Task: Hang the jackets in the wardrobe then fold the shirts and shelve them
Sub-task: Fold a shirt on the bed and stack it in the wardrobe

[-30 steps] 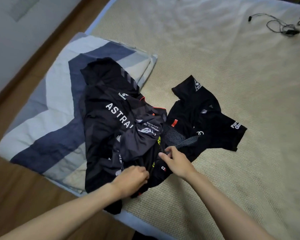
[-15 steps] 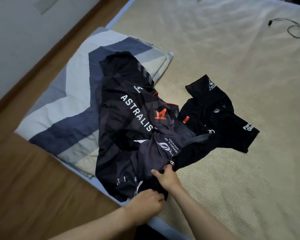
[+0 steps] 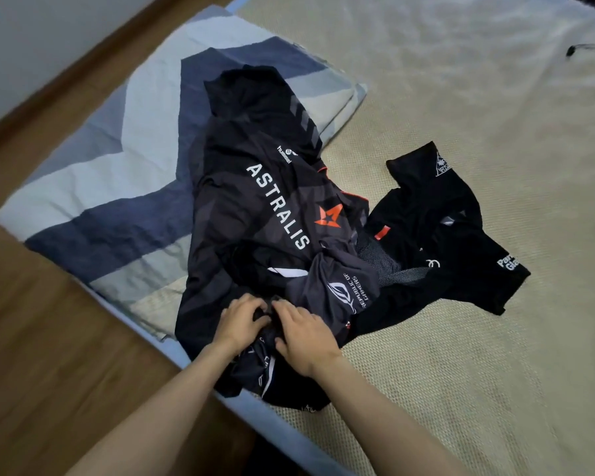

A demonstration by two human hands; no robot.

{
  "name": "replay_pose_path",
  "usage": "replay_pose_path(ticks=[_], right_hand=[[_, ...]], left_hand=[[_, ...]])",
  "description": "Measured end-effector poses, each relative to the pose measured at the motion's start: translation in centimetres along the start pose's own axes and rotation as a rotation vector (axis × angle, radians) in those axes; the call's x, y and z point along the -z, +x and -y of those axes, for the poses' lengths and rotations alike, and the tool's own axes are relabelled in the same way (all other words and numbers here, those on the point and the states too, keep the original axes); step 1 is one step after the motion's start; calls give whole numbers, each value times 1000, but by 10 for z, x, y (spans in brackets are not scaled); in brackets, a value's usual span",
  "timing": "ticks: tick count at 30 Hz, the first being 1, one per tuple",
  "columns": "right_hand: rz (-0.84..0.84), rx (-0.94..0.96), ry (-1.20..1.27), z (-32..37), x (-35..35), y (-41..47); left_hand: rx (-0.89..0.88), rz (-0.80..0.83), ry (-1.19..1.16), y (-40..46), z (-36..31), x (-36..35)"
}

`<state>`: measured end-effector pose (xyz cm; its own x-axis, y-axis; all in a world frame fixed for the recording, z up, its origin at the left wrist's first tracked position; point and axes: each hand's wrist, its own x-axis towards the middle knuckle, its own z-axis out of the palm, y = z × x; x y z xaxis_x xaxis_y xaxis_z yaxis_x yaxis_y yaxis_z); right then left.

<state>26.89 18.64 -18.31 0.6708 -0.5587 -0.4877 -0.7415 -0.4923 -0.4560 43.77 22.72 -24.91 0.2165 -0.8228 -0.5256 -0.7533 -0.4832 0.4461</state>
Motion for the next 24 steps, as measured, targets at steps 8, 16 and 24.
replay_pose_path(ticks=[8,16,24], right_hand=[[55,-312,328,-9,29,-12],[-445,-203,769,13,189,-82],[-921,5,569,9,403,-244]], left_hand=[[-87,26,-478,-21,-53,62],[-446,-87,-325,-61,-190,209],[-768,-34,-233,-141,-377,362]])
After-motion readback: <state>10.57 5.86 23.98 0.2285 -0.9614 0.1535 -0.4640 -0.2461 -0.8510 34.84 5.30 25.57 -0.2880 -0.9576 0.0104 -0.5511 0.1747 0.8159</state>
